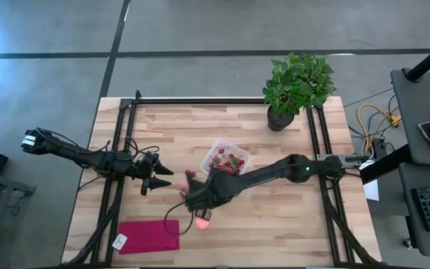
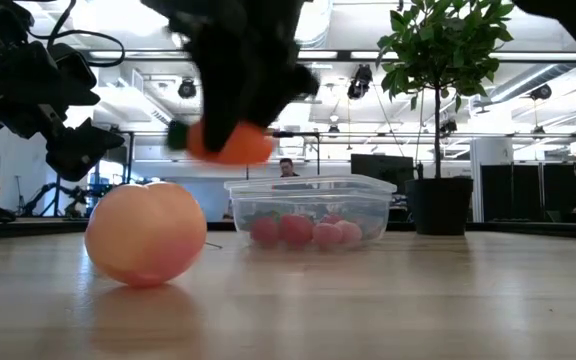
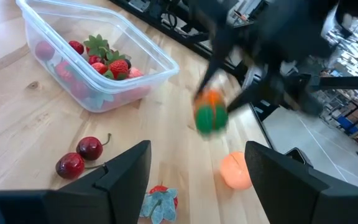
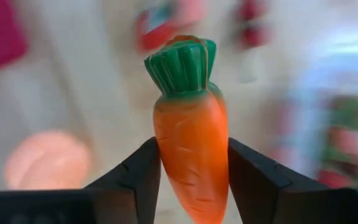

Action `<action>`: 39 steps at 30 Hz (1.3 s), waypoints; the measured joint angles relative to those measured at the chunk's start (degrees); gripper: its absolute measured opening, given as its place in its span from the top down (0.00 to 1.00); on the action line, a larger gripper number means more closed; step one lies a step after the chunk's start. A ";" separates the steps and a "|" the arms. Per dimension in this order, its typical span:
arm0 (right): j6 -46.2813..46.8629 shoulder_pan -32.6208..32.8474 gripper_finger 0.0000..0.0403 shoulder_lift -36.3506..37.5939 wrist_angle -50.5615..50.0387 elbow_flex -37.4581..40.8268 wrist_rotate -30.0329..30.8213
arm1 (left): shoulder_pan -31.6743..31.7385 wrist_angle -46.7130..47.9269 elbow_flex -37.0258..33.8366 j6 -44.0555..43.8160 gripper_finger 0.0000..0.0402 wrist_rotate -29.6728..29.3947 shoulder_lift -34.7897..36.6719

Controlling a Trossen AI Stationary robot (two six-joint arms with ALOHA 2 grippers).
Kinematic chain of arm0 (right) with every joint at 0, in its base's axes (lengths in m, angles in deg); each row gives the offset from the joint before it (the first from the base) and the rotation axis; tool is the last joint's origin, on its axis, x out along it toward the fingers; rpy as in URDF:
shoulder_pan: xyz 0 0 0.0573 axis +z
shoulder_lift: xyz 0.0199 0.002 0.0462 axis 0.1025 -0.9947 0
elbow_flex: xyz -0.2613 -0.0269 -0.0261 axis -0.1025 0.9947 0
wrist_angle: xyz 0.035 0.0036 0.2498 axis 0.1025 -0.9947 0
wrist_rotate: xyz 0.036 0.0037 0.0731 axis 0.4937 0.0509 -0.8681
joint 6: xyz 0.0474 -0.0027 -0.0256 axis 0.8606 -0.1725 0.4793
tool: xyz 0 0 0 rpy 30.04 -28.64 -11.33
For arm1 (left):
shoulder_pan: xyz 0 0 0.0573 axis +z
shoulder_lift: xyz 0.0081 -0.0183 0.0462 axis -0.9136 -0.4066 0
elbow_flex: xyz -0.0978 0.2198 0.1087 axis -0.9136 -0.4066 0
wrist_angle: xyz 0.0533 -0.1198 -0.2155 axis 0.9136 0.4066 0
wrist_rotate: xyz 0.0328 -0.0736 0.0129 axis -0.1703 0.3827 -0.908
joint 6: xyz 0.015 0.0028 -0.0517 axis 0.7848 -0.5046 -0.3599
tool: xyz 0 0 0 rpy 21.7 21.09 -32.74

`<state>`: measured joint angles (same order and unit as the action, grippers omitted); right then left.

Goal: Pick and placing Produce into tupperware
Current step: Put the orange carrot into the transparent container, then put the light orange peach into the transparent container

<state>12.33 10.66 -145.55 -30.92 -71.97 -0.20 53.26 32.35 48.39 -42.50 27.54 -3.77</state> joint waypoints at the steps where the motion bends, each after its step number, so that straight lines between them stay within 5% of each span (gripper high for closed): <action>1: 1.36 -0.30 0.60 1.22 -1.35 -0.18 2.28 | 0.00 -0.03 0.01 0.00 0.39 0.01 0.00; 5: 9.91 -2.49 0.59 6.43 -11.73 -0.38 12.81 | 0.00 -0.18 0.02 -0.02 0.39 0.02 0.02; 8: 14.19 -5.80 0.59 8.85 -19.95 -0.24 15.31 | 0.00 -0.25 0.01 -0.02 0.39 0.03 0.02; 16: 5.91 -14.92 0.57 9.49 -16.88 7.34 3.10 | -0.02 -0.32 0.00 -0.06 0.39 0.07 0.04; 25: 5.06 -15.97 0.33 9.45 -16.23 16.41 -1.05 | -0.04 -0.34 0.02 -0.11 0.39 1.49 0.00; 32: -7.90 -6.88 0.19 13.32 -7.95 8.59 -1.07 | -0.04 -0.32 0.00 -0.11 0.39 1.49 0.00; 39: -14.06 6.34 0.18 10.26 6.17 10.96 -1.62 | -0.02 -0.21 0.00 -0.11 0.39 1.49 0.00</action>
<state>-1.73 17.00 -135.30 -24.75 -61.00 -1.82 53.23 32.14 48.39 -42.61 29.03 -3.77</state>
